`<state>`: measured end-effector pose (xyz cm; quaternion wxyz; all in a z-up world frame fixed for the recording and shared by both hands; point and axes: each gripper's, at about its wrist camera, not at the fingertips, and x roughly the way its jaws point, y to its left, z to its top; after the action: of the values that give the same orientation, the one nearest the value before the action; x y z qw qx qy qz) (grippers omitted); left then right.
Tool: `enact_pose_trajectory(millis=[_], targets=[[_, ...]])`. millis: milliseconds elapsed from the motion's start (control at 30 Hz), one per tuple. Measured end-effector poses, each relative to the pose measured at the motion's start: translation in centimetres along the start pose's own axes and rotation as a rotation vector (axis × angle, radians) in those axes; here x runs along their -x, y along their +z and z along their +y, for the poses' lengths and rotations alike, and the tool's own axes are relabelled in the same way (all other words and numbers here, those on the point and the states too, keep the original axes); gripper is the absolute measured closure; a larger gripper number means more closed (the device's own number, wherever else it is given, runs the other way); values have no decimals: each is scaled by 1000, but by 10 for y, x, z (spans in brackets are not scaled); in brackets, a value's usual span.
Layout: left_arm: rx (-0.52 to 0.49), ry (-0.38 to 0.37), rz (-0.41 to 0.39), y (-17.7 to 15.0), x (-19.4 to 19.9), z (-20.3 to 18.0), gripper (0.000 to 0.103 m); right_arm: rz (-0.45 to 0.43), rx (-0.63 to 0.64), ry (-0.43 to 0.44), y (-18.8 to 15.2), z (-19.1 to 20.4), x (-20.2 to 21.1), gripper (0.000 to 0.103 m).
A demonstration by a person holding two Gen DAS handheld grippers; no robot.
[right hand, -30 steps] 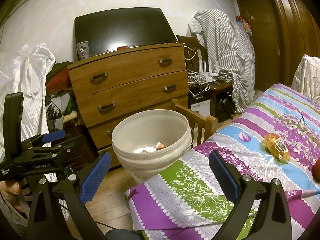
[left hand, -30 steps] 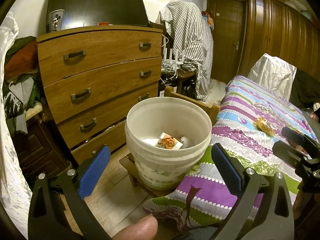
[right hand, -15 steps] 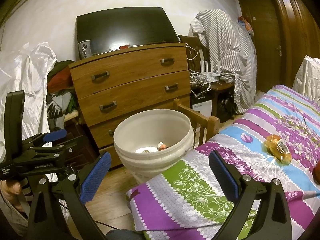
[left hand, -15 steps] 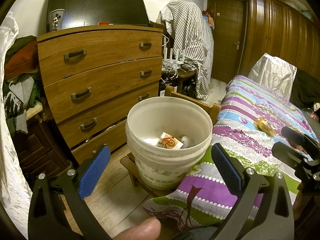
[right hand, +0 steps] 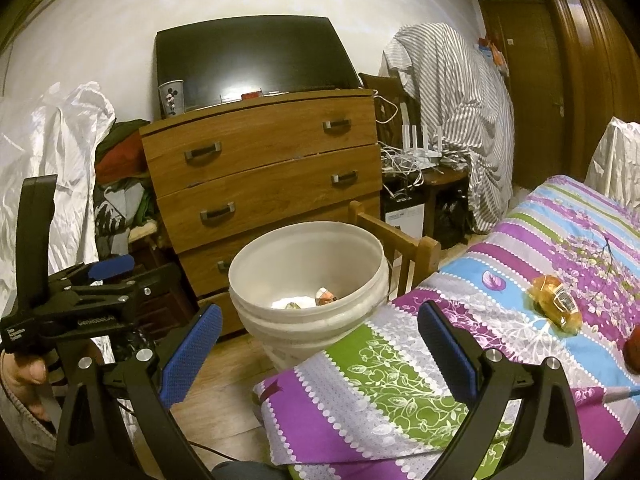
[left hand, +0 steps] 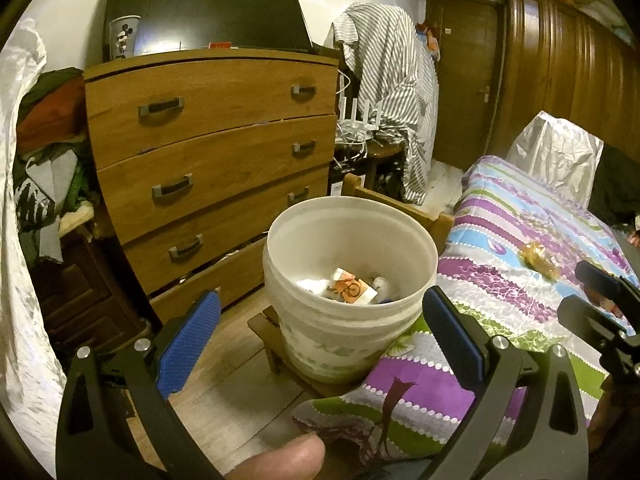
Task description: Collect trash
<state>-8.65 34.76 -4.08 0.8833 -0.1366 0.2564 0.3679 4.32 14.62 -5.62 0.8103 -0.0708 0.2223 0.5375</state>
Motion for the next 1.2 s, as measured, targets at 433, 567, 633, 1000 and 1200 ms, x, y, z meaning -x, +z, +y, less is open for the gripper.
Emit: enact_pose_trajectory(millis=[433, 567, 633, 1000, 1200], targets=[[-1, 4, 5, 1, -3, 1, 5, 6, -1, -21, -1, 0, -1, 5], [-2, 4, 6, 1, -3, 1, 5, 10, 4, -54, -2, 1, -4, 5], [-3, 4, 6, 1, -4, 1, 5, 6, 0, -43, -1, 3, -3, 5], [-5, 5, 9, 1, -5, 1, 5, 53, -46, -71, 4, 10, -5, 5], [3, -13, 16, -5, -5, 2, 5, 60, -42, -6, 4, 18, -6, 5]])
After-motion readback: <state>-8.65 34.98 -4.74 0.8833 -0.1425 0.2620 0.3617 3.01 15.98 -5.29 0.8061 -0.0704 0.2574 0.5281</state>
